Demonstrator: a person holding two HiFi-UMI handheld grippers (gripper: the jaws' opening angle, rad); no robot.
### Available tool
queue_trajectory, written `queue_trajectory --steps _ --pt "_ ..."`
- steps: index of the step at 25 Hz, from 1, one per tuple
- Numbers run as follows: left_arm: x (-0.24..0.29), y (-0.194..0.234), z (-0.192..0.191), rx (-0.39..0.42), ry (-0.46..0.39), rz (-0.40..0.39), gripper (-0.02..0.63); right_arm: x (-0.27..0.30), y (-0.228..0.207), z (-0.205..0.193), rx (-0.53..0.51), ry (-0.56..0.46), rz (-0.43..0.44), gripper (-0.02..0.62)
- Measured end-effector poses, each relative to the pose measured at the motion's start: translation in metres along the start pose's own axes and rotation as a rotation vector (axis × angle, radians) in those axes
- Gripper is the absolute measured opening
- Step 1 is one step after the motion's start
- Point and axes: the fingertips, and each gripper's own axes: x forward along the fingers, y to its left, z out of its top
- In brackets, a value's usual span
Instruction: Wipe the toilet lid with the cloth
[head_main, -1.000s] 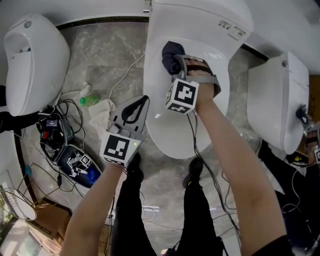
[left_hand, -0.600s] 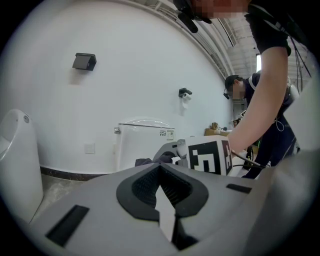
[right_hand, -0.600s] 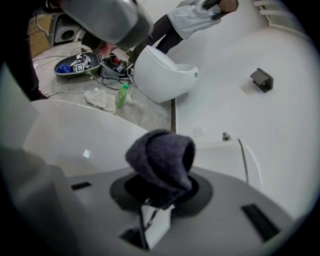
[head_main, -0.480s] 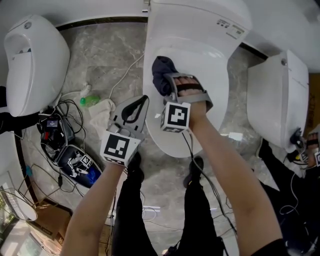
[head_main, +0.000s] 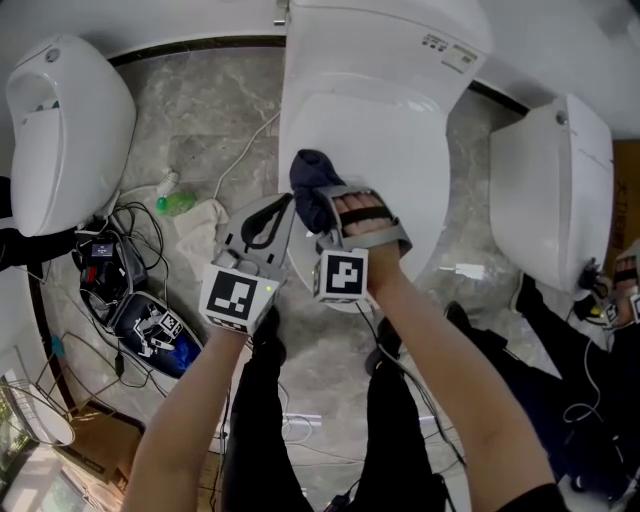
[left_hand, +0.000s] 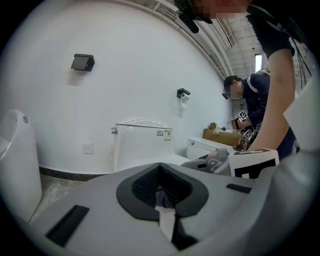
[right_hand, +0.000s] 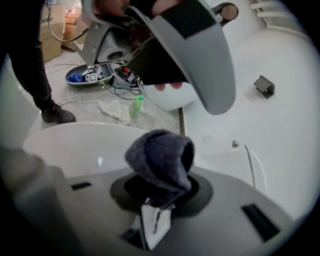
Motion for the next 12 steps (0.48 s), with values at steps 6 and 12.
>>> queue_trajectory --steps 6,12 --pt "0.002 -0.006 -0.001 -0.009 0.0 -0.001 0.009 -0.02 0.026 0.011 0.019 -0.033 0.017 0.098" --pt "0.001 -0.006 -0.001 -0.019 0.002 0.002 0.009 -0.041 0.055 0.027 0.031 -0.065 0.038 0.098"
